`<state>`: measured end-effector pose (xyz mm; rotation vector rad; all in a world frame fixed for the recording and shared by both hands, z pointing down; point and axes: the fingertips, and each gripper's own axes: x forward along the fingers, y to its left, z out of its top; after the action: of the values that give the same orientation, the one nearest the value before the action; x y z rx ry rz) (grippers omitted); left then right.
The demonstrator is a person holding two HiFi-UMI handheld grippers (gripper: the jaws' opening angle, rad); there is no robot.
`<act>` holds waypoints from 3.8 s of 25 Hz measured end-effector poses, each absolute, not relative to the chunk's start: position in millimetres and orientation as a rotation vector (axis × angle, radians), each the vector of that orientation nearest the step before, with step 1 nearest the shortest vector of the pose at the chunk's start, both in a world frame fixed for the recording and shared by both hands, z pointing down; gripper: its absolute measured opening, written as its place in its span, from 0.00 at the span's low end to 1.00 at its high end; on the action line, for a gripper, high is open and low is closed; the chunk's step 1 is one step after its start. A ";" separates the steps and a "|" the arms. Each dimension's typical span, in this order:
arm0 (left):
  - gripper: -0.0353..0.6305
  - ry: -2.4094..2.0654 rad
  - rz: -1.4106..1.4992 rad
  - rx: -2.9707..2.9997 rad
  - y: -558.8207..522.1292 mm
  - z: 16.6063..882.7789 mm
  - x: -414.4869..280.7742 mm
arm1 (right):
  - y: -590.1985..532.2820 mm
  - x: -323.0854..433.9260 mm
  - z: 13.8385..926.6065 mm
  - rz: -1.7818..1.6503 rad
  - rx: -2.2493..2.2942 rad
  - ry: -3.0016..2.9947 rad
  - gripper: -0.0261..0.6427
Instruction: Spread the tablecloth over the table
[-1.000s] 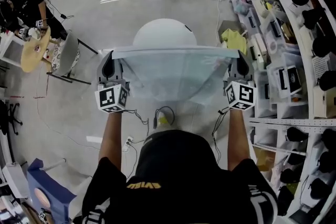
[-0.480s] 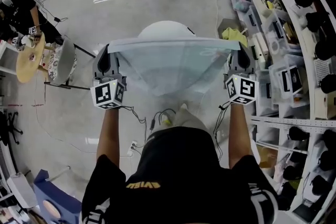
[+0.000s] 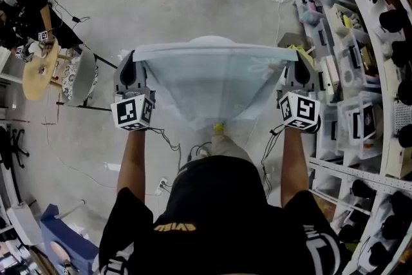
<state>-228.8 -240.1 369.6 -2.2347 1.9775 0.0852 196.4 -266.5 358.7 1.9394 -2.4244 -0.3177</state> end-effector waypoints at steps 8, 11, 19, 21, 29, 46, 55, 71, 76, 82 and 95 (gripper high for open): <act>0.09 1.987 0.043 -2.199 -335.0 373.5 -224.4 | -371.9 199.8 368.8 -0.283 1.877 -2.451 0.06; 0.09 1.993 0.033 -2.201 -372.5 377.4 -224.0 | -408.2 200.3 373.4 -0.285 1.843 -2.453 0.06; 0.09 2.033 -0.014 -2.228 -453.0 398.4 -220.3 | -489.8 203.1 393.7 -0.227 1.818 -2.440 0.06; 0.09 2.029 -0.045 -2.230 -471.4 402.8 -221.6 | -509.2 201.8 398.8 -0.221 1.805 -2.436 0.06; 0.09 2.031 -0.101 -2.223 -545.5 408.7 -228.6 | -589.2 194.2 409.7 -0.202 1.774 -2.425 0.06; 0.09 2.150 -0.350 -2.242 -694.6 462.3 -246.6 | -737.4 175.2 456.9 -0.134 1.643 -2.341 0.06; 0.09 2.203 -0.609 -2.210 -721.8 533.9 -263.4 | -778.5 153.2 517.3 -0.126 1.562 -2.264 0.05; 0.65 2.194 -1.059 -2.451 -707.6 687.8 -241.1 | -801.0 133.7 657.8 0.227 1.421 -2.115 0.76; 0.68 2.138 -1.066 -2.514 -696.8 694.0 -224.6 | -781.4 140.7 675.8 0.226 1.350 -2.072 0.79; 0.68 2.105 -0.997 -2.542 -677.0 677.9 -217.0 | -754.4 149.4 662.7 0.222 1.375 -2.060 0.79; 0.68 2.074 -0.338 -2.622 -398.2 604.0 -203.8 | -497.1 175.9 599.3 0.249 1.515 -2.201 0.78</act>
<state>-203.8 -398.2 604.0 -2.6220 2.0739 -0.3384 175.9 -497.1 599.3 1.5154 -2.2010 0.2492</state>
